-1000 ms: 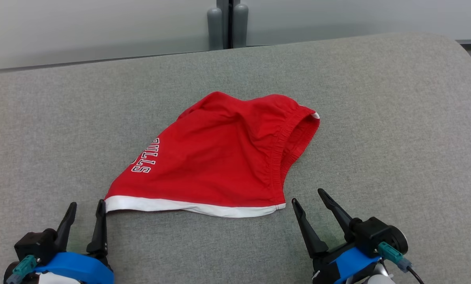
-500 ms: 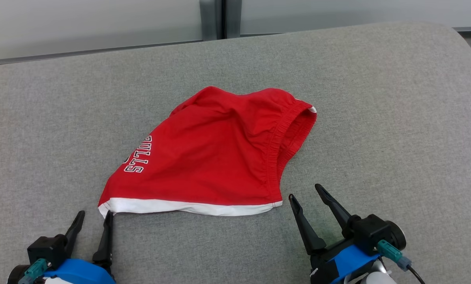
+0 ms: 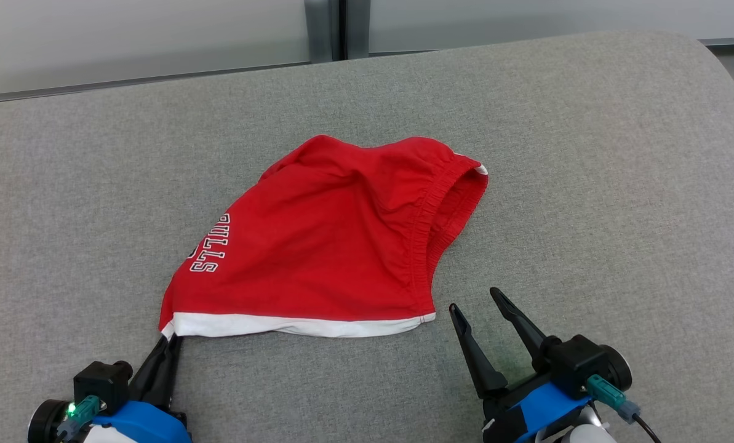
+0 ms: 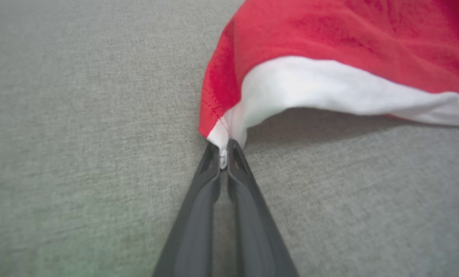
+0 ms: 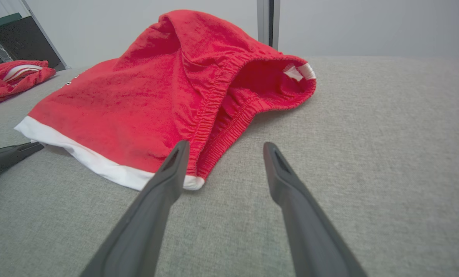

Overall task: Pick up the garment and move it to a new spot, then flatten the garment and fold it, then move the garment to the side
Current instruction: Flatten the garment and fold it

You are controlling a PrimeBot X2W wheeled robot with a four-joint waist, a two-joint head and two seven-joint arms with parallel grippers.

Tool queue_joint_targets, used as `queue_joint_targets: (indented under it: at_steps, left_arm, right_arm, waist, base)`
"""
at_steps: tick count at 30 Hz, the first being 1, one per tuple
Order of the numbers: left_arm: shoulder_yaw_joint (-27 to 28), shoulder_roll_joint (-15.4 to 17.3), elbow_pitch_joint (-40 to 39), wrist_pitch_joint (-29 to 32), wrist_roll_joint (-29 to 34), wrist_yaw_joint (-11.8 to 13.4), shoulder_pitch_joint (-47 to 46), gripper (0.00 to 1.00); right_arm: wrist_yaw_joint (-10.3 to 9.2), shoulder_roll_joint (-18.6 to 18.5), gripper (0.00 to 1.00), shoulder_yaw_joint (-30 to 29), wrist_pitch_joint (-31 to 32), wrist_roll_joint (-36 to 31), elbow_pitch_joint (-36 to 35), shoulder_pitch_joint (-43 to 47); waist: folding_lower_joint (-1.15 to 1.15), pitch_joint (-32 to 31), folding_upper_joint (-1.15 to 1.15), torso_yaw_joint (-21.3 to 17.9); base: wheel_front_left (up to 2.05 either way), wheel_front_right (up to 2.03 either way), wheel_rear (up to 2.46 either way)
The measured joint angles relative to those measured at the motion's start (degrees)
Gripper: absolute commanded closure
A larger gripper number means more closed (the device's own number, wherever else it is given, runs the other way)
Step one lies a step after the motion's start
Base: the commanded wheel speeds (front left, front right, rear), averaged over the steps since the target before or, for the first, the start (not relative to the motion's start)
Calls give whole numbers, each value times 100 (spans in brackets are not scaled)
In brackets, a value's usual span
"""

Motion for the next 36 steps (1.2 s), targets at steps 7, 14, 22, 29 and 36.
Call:
queue_joint_targets:
  at_steps: [7,14,22,29,36]
  left_arm:
    - [-107,-18,230,-19,-137,-20,-155,100]
    - [-54,-136,180,3,-185,-44,-201,100]
    - [-9,-176,60,13,-191,-65,-196,100]
    - [168,-174,-67,78,-241,-57,-120,100]
    - [948,-207,-825,116,-55,-30,-23,100]
  right_arm:
    - [0,-1,0,38,0,47,86,-13]
    - [0,1,0,421,1,23,746,-234]
    - [0,1,28,495,0,-56,1154,-513]
    - [1,1,100,345,0,-56,1038,-525]
    - [2,11,100,-131,1,10,387,-515]
  waist:
    - [1,-15,0,92]
    - [2,-23,2,388]
    - [2,48,2,594]
    - [3,-39,3,674]
    - [2,-560,3,726]
  base:
    - [0,0,0]
    - [0,0,0]
    - [0,0,0]
    - [0,0,0]
    - [0,0,0]
